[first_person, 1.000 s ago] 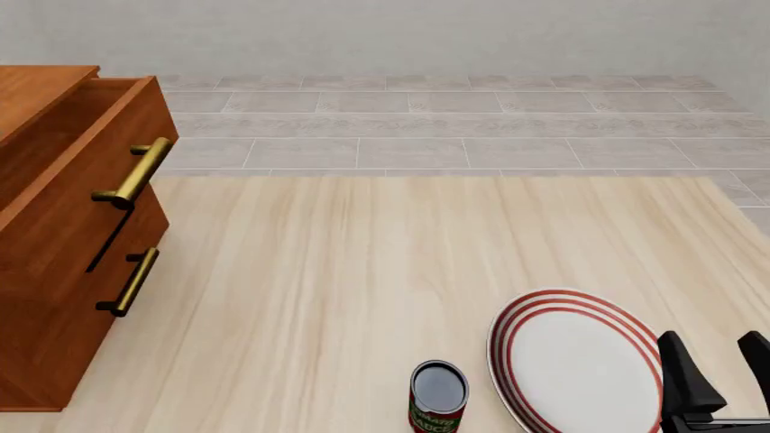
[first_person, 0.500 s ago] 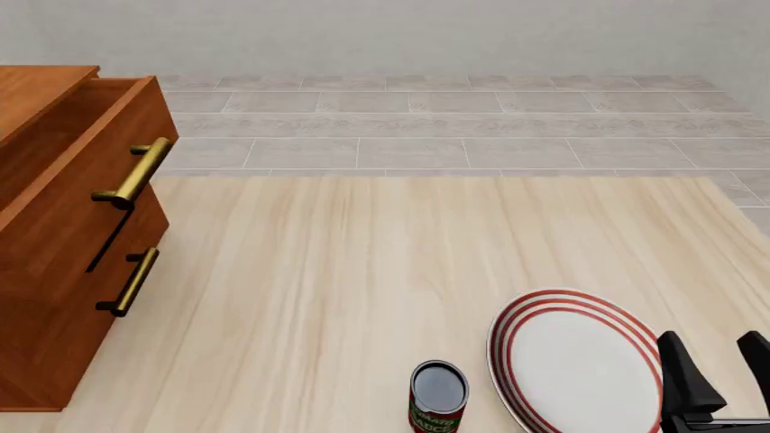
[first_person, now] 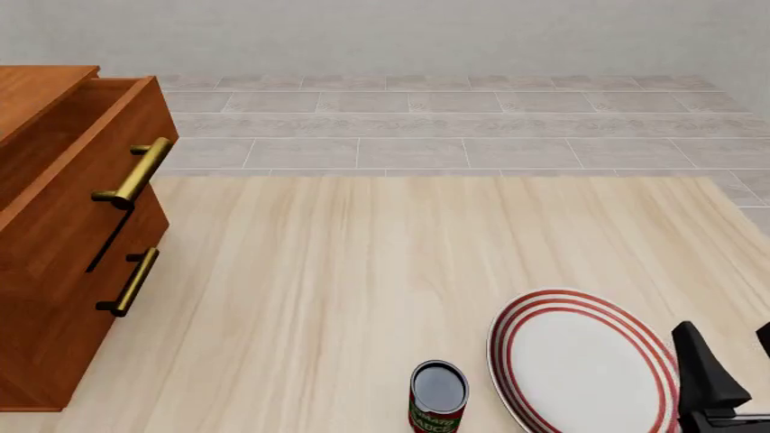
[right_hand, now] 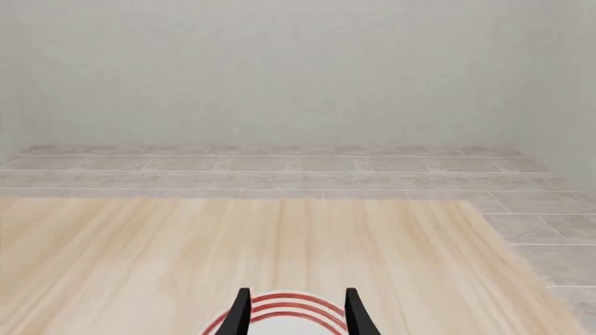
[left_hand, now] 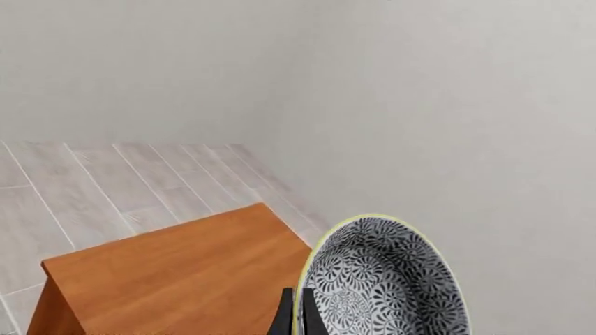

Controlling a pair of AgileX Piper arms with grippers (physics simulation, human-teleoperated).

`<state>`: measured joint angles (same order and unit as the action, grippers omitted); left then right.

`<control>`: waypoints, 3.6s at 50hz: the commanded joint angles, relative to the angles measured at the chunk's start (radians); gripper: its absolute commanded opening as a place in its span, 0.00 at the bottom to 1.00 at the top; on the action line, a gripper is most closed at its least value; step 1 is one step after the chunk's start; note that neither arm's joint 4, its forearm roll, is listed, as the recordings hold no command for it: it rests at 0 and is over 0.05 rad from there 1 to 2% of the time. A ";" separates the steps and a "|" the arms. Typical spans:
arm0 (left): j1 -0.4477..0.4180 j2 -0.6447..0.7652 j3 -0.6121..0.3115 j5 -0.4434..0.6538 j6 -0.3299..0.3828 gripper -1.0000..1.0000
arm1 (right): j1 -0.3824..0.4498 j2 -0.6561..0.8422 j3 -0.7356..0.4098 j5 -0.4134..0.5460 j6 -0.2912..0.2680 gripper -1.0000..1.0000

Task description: Put the bowl on top of the cabinet.

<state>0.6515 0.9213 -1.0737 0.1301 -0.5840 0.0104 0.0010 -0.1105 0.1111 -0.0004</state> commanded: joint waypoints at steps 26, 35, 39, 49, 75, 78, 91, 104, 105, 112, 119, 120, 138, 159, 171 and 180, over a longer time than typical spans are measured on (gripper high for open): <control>-0.047 0.023 -0.190 0.240 0.011 0.00 | 0.000 -0.001 -0.023 0.026 0.002 1.00; -0.008 0.077 -0.168 0.207 -0.010 0.00 | 0.000 -0.001 -0.006 0.009 0.002 1.00; 0.010 0.098 -0.153 0.193 -0.009 0.00 | 0.000 -0.001 -0.006 0.008 0.002 1.00; 0.029 0.106 -0.130 0.186 -0.005 0.00 | 0.000 -0.001 -0.006 0.008 0.002 1.00; 0.079 0.134 -0.096 0.148 -0.009 0.00 | 0.000 -0.001 -0.006 0.008 0.002 1.00; 0.080 0.137 -0.091 0.142 -0.006 0.00 | 0.000 -0.001 -0.006 0.008 0.002 1.00; 0.072 0.155 -0.062 0.108 -0.010 0.00 | 0.000 -0.001 -0.006 0.008 0.002 1.00; 0.077 0.183 -0.033 0.067 -0.025 0.00 | 0.000 -0.001 -0.006 0.008 0.002 1.00; 0.075 0.179 -0.031 0.067 -0.022 0.00 | 0.000 -0.001 -0.006 0.009 0.002 1.00; 0.066 0.173 -0.024 0.064 -0.027 0.00 | 0.000 -0.001 -0.006 0.008 0.002 1.00; 0.065 0.161 -0.046 0.081 -0.032 0.00 | 0.000 -0.001 -0.006 0.009 0.002 1.00; 0.064 0.159 -0.049 0.083 -0.035 0.00 | 0.000 -0.001 -0.006 0.008 0.002 1.00; 0.081 0.172 -0.072 0.073 -0.035 0.00 | 0.000 -0.001 -0.006 0.008 0.002 1.00; 0.119 0.222 -0.069 0.031 -0.034 0.00 | 0.000 -0.001 -0.006 0.008 0.002 1.00; 0.105 0.231 -0.067 0.025 -0.024 0.00 | 0.000 -0.001 -0.006 0.009 0.002 1.00; 0.103 0.244 -0.052 0.008 -0.011 0.00 | 0.000 -0.001 -0.006 0.008 0.002 1.00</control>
<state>0.7543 1.1544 -1.1290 0.1553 -0.6096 0.0105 0.0001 -0.1161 0.1194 0.0015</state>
